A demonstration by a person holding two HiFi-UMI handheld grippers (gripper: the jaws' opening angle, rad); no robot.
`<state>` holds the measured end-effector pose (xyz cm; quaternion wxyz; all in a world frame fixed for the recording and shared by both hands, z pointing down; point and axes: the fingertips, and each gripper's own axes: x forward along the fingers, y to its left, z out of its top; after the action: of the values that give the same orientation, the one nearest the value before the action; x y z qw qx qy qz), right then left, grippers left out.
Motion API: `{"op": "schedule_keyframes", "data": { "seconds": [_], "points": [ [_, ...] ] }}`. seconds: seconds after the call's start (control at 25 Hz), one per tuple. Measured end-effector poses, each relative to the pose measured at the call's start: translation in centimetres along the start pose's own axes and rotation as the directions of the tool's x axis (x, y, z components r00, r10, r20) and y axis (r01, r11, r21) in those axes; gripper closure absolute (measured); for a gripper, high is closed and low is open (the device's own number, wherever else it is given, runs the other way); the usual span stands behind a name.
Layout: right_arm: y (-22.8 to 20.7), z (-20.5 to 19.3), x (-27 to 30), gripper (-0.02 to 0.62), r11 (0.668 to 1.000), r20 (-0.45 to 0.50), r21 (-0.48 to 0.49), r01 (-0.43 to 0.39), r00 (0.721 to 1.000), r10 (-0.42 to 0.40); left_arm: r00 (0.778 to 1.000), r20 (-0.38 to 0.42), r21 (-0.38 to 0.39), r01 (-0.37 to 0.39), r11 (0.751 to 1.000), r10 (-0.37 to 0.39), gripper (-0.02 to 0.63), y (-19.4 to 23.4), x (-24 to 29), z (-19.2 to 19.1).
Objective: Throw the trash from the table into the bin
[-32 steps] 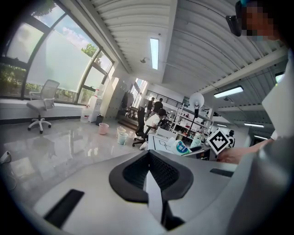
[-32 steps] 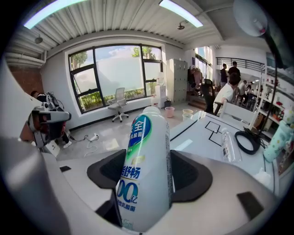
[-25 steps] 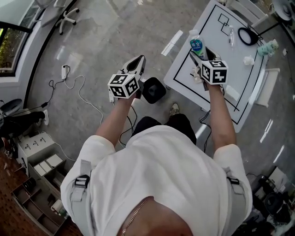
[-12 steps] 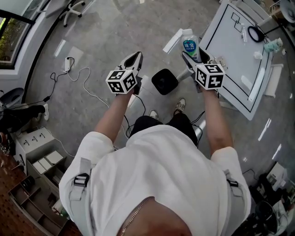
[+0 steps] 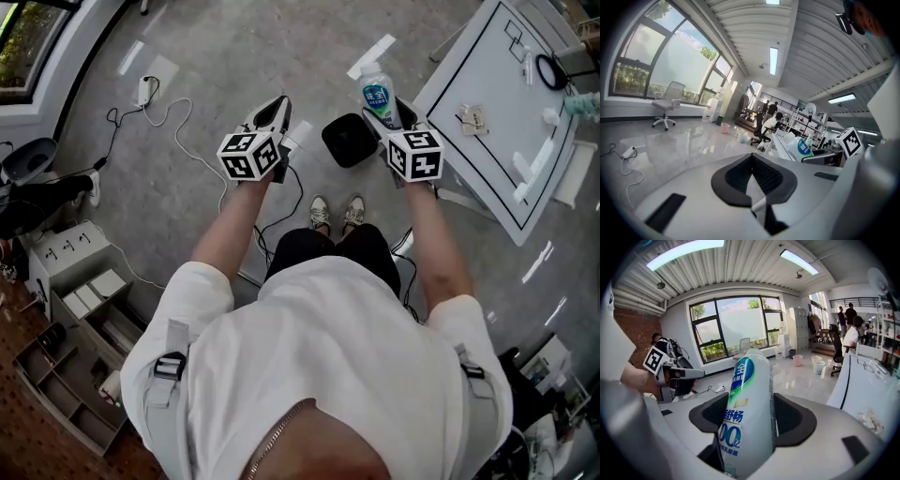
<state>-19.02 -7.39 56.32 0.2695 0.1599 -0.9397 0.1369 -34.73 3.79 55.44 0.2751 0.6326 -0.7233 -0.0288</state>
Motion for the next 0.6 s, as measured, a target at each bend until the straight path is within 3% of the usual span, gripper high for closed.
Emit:
{"op": "schedule_keyframes", "data": {
  "seconds": [0.32,0.6],
  "points": [
    [1.2,-11.8,5.2,0.285,0.999,-0.170,-0.009,-0.044,0.984,0.042,0.992,-0.106,-0.047,-0.067,0.997,0.062,0.595,2.8,1.4,-8.8],
    [-1.0,-22.7,11.5,0.285,0.998,-0.280,-0.040,-0.047,0.959,0.034,0.982,-0.174,-0.054,-0.086,0.995,0.075,0.595,5.9,4.3,-18.1]
  ]
}}
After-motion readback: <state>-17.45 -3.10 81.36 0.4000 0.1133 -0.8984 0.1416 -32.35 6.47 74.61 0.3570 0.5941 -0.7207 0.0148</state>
